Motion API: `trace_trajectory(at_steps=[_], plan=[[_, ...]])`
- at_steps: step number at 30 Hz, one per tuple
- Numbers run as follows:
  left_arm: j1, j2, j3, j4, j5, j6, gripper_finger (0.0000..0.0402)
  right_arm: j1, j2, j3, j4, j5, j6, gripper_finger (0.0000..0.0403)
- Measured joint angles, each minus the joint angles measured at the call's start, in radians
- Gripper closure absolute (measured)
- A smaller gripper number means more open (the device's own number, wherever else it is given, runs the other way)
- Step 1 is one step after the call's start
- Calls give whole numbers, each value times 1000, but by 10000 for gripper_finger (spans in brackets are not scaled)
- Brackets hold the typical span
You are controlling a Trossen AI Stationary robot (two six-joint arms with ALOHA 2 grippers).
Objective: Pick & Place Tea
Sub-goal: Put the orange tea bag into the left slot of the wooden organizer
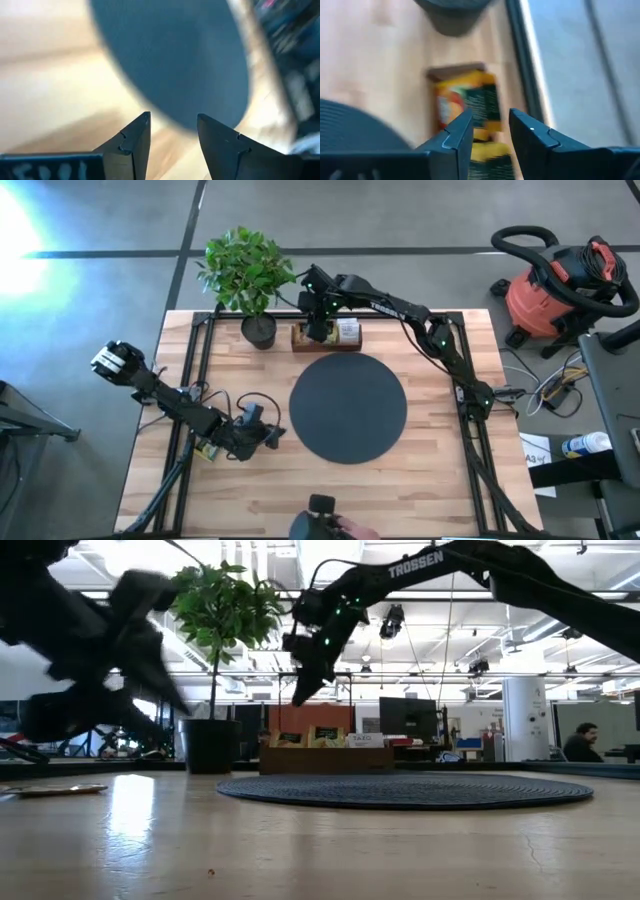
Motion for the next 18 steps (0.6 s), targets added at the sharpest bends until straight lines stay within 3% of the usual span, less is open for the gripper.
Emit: trace_trajectory(at_steps=[5,9,11,18], plan=[[0,-41,50,-326,220,-43,265,6,-35,1,-46,-176,92,280],[0,-50,112,-650,361,-160,265,30,-35,-2,-116,-247,137,277],[-2,-60,148,-727,451,-169,265,53,-35,-11,-130,-258,145,277],[-54,-91,211,-925,489,-274,265,137,-34,-38,-89,-356,181,276]])
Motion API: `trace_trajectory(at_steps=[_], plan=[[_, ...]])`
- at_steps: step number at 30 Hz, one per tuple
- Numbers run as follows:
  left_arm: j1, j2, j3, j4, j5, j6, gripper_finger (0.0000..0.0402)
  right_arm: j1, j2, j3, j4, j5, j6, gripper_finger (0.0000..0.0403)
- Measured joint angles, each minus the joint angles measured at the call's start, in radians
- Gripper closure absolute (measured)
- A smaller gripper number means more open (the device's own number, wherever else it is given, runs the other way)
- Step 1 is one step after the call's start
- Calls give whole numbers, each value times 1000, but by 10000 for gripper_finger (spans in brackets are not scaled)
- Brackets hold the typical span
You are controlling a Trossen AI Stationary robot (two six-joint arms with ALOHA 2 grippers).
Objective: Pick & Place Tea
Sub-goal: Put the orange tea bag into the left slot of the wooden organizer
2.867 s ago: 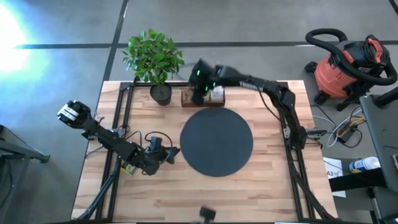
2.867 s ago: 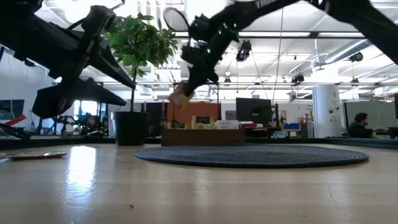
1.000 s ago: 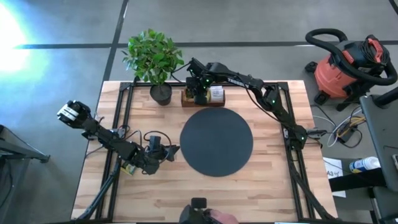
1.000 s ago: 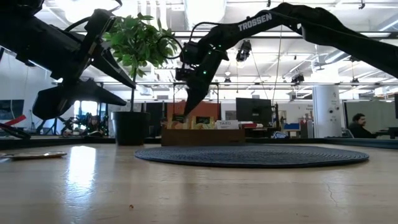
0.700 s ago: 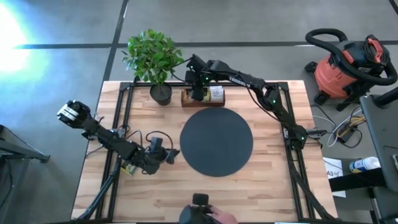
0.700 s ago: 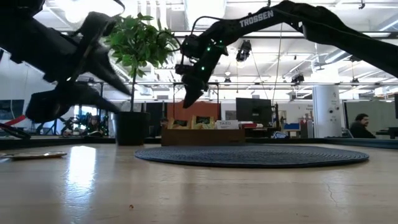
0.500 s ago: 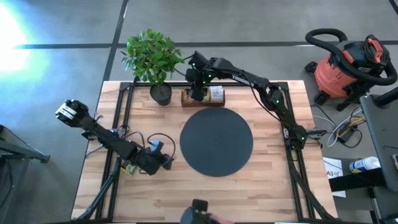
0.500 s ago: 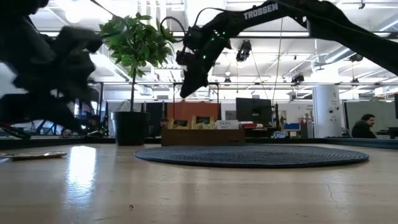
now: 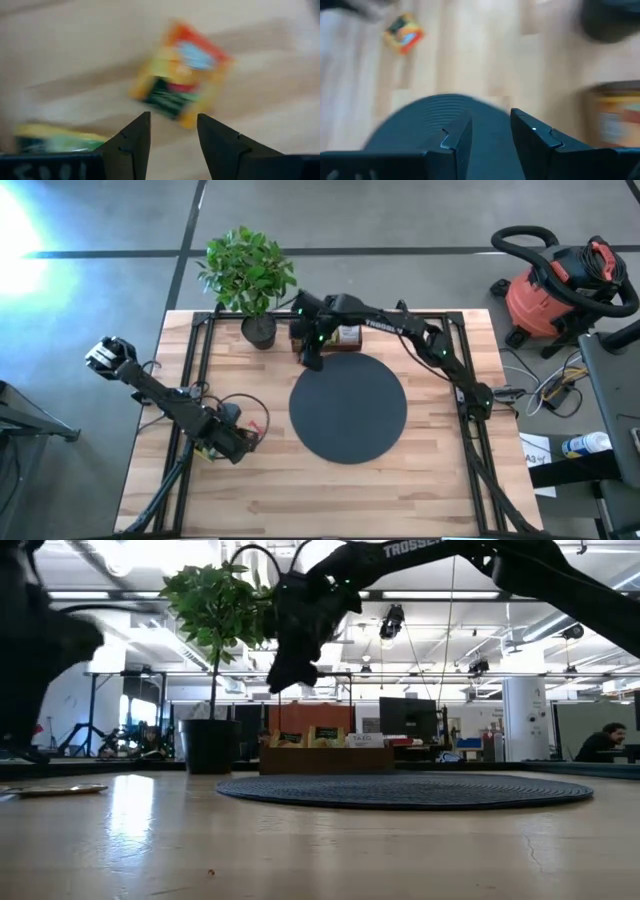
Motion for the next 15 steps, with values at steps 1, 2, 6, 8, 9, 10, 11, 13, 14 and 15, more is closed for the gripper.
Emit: trace_trajectory(at_steps=[1,2,6,8,9,10,11,13,14,15], plan=[[-4,-2,-14,-23,8,-41,265,15,5,-9,5,-21,12,276],[-9,-3,-28,-20,19,-76,265,30,10,-19,12,-45,23,276],[-15,-11,-85,92,35,-131,265,98,23,-77,46,-151,65,280],[-15,-11,-103,136,33,-138,265,137,23,-104,55,-174,69,283],[-15,-11,-108,141,23,-140,265,157,23,-120,71,-175,69,285],[-15,-11,-115,141,5,-141,265,177,23,-137,94,-176,69,287],[-14,-11,-123,137,-18,-142,265,196,23,-156,116,-176,69,289],[-11,-11,-143,139,-63,-145,265,232,23,-187,162,-176,88,292],[-11,-11,-156,145,-73,-151,265,247,23,-202,194,-176,106,294],[-11,-11,-171,151,-76,-157,265,261,23,-217,225,-177,127,296]])
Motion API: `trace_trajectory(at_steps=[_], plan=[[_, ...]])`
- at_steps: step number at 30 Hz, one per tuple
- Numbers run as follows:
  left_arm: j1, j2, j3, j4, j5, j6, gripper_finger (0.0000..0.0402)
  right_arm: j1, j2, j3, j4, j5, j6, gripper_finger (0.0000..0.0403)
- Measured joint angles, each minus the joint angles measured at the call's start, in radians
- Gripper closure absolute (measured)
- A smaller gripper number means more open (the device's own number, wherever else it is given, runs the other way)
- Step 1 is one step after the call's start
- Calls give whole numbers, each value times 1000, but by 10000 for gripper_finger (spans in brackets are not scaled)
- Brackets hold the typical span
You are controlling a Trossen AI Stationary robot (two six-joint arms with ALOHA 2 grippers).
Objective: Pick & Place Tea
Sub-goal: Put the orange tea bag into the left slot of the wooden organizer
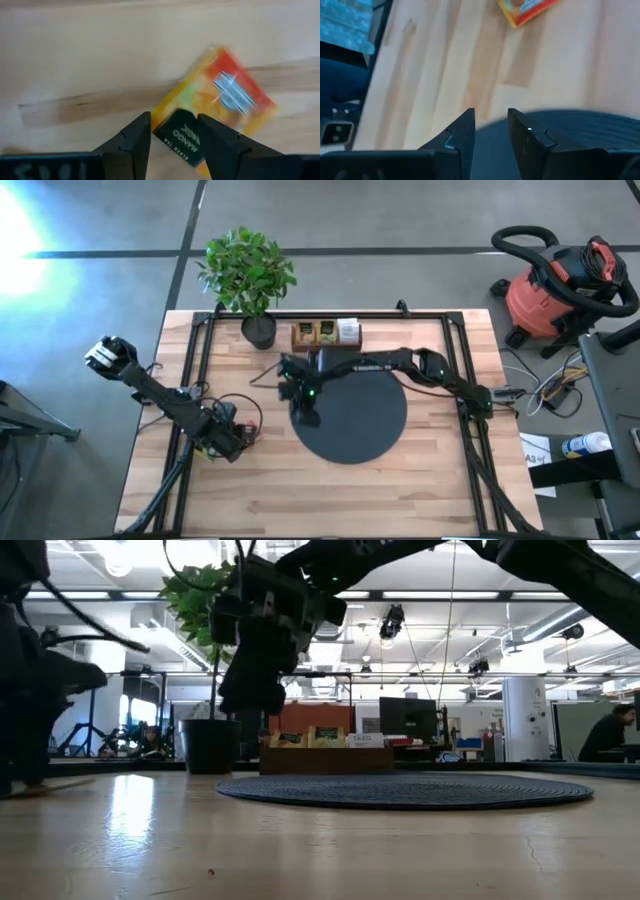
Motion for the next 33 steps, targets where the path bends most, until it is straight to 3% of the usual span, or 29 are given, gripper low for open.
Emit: trace_trajectory(at_steps=[6,13,24,28,33], plan=[[0,-6,-72,133,-53,-30,265,45,0,-44,92,3,98,301],[5,-14,-96,143,-307,-28,265,46,-2,-27,106,4,132,301],[24,-92,-60,147,-529,-1,265,1,-30,77,102,7,159,305],[24,-157,-16,140,-511,83,265,-9,-31,76,109,7,145,305],[23,-169,-24,105,-352,41,265,-13,-28,49,107,7,128,305]])
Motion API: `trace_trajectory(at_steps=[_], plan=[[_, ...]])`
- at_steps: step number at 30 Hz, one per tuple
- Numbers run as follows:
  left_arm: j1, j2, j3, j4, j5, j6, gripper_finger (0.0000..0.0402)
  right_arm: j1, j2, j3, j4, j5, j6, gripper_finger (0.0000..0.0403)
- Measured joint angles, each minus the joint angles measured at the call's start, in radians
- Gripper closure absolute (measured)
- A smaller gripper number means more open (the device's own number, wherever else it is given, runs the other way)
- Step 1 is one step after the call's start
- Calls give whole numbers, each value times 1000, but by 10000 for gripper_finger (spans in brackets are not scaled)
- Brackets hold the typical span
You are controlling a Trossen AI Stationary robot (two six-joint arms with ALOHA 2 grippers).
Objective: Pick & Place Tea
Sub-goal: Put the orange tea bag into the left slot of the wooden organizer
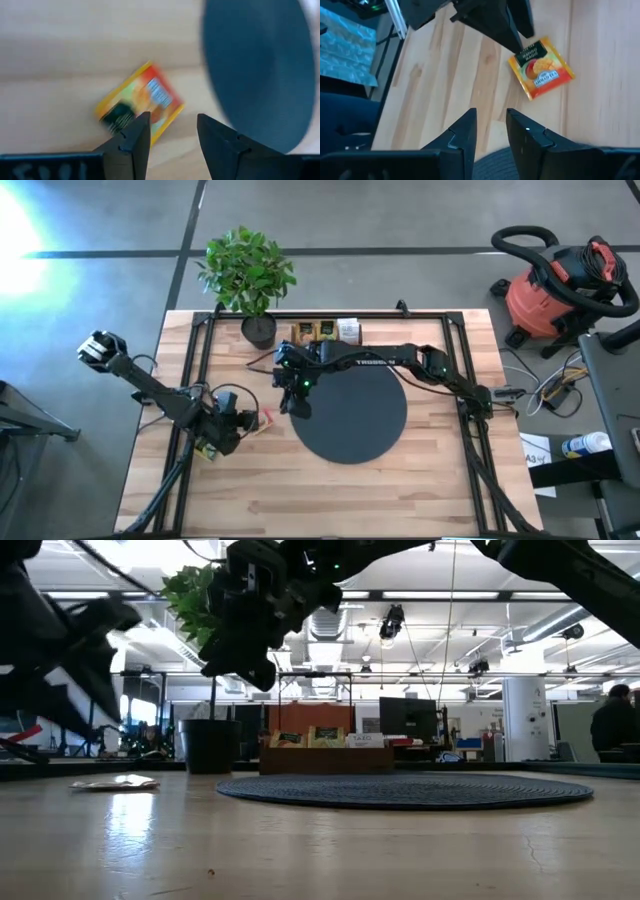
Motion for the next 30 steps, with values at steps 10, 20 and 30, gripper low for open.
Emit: trace_trajectory(at_steps=[10,20,30], plan=[[1,90,-102,147,136,-133,265,-2,2,-64,64,0,-11,305],[33,120,-158,192,-20,-128,265,13,2,-215,278,-2,101,305],[111,99,-195,214,-139,-128,265,14,4,-303,338,-1,155,305]])
